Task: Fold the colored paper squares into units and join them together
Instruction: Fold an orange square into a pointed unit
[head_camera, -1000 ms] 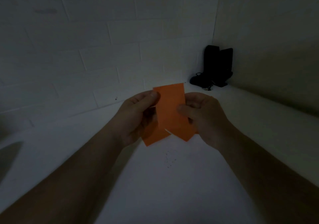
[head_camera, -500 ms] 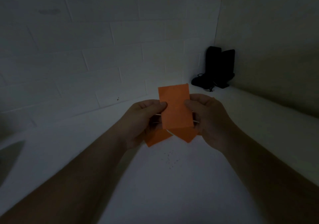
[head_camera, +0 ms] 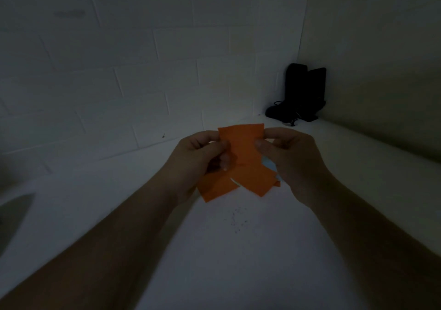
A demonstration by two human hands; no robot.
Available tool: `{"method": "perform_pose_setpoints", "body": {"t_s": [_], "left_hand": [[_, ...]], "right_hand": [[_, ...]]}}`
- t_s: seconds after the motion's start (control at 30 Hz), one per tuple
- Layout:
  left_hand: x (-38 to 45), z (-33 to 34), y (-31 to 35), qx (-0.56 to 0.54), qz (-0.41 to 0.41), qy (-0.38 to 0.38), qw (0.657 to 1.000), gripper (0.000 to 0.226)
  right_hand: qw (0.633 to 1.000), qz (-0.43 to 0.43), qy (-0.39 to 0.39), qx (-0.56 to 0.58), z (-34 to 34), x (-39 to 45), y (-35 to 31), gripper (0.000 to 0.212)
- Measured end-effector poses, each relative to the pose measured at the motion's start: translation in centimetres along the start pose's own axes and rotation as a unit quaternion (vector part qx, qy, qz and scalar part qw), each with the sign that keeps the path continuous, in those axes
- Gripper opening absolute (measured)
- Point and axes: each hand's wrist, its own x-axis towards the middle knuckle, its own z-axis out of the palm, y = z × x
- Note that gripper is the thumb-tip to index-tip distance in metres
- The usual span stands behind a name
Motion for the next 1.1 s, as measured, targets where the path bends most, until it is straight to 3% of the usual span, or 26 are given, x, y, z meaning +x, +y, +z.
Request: {"method": "perform_pose_setpoints", "body": {"t_s": [0.17,0.33,0.57,0.77,0.93,1.1], "left_hand": [[0.3,0.2,0.4,-0.108,-0.048,0.026,0.993,0.029],[0.5,-0.7,0.0,-0.032,0.0,0.011,0.999,0.017],[0.1,-1.3,0.1,0.044,0.01,-0.047,0.998,0.038],[0.3,-1.3,-0.2,0.061,0.027,-0.055,0.996,0.022],[0.4,-1.1,-0.5,0.062,0.034,-0.047,0.996,0.022],[0.0,-1.0,0.0,0.065,0.012,-0.079,0.995,0.037]], "right_hand": [[0.997,-0.042,-0.054,0.026,0.0,-0.5,-0.8,0.026],[0.992,-0.053,-0.118,-0.003,0.1,-1.1,-0.8,0.028],[0.971,-0.112,-0.129,-0.17,0.0,-1.0,-0.1,0.041],[0.965,-0.128,-0.129,-0.187,-0.2,-1.0,-0.4,0.039],[0.982,-0.107,-0.11,-0.111,0.1,-1.0,-0.6,0.029],[0.992,-0.07,-0.105,0.001,0.0,-1.1,-0.9,0.023]]}}
